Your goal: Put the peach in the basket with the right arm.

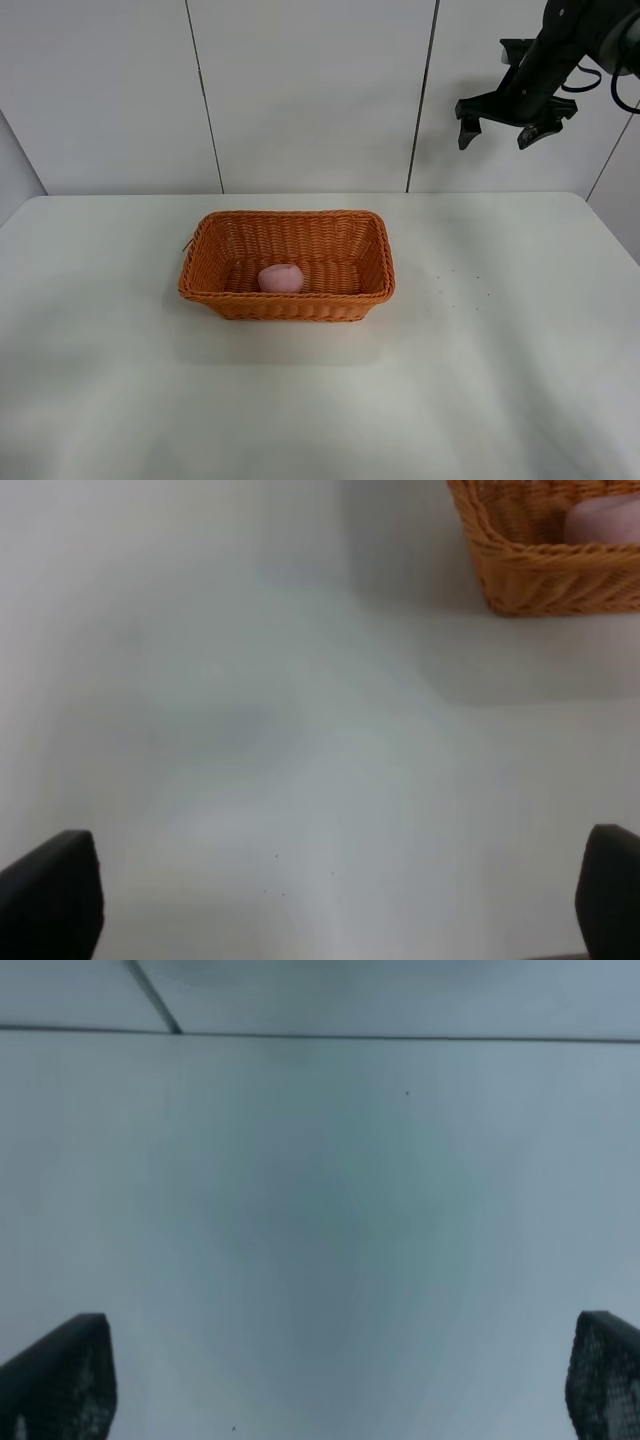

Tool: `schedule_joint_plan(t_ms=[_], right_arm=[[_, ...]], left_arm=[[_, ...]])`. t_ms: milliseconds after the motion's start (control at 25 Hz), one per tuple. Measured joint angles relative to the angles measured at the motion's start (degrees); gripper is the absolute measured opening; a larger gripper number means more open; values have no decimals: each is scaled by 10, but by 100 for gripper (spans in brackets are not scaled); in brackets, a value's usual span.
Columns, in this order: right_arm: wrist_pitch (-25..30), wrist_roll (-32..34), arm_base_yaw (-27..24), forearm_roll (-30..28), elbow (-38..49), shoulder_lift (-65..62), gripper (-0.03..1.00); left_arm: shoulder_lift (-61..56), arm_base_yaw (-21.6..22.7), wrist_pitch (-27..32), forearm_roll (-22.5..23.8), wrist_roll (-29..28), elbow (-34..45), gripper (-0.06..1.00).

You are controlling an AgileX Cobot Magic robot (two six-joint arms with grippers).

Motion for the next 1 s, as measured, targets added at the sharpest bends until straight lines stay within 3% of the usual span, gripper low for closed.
schedule_joint_plan(t_ms=[440, 720, 1000], right_arm=[[0, -28, 0, 15, 127, -98, 69], [-1, -45, 0, 15, 338, -239, 69], [0, -47, 0, 14, 612, -417, 69]], left_arm=[[0, 0, 0, 0, 0, 0, 98], [0, 0, 0, 0, 0, 0, 98], [0, 0, 0, 0, 0, 0, 98]])
